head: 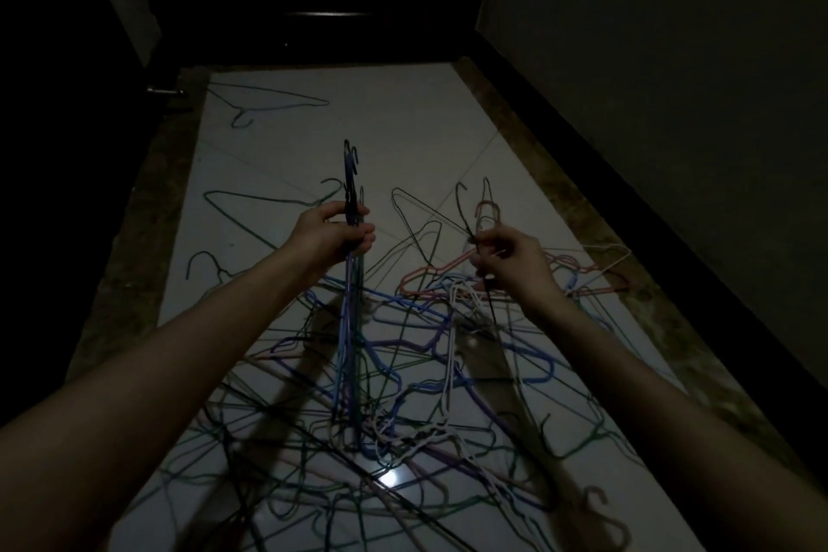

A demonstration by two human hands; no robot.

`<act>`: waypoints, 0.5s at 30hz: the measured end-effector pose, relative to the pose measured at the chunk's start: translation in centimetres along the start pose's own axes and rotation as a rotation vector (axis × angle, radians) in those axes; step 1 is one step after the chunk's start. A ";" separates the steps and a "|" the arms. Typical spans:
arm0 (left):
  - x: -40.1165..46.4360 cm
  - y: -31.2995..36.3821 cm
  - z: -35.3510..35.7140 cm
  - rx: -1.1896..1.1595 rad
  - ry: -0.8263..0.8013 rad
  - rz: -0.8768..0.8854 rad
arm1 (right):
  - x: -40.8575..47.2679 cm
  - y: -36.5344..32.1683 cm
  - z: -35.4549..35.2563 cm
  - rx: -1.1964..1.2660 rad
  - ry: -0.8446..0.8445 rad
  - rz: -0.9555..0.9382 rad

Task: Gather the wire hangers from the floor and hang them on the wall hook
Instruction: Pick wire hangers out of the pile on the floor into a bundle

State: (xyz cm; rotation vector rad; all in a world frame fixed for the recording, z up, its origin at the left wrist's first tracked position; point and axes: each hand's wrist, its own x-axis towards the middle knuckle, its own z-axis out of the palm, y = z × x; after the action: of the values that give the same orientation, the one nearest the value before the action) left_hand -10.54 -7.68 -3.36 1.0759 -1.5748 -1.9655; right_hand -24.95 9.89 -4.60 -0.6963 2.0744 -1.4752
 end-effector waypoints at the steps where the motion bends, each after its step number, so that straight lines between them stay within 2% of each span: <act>1: -0.3 0.2 0.1 0.004 -0.009 -0.002 | 0.1 -0.6 0.2 0.034 -0.006 -0.008; 7: -1.5 1.0 0.9 -0.027 -0.130 -0.054 | 0.4 -3.7 3.8 0.224 -0.036 0.001; 15: -2.8 1.0 1.7 -0.052 -0.186 -0.057 | -0.5 -5.2 7.4 0.194 -0.105 -0.053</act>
State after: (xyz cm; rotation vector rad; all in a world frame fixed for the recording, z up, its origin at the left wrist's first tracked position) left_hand -10.29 -4.88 -1.37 0.9509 -1.5916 -2.1871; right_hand -19.12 3.60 -1.70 -0.7400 1.8193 -1.6075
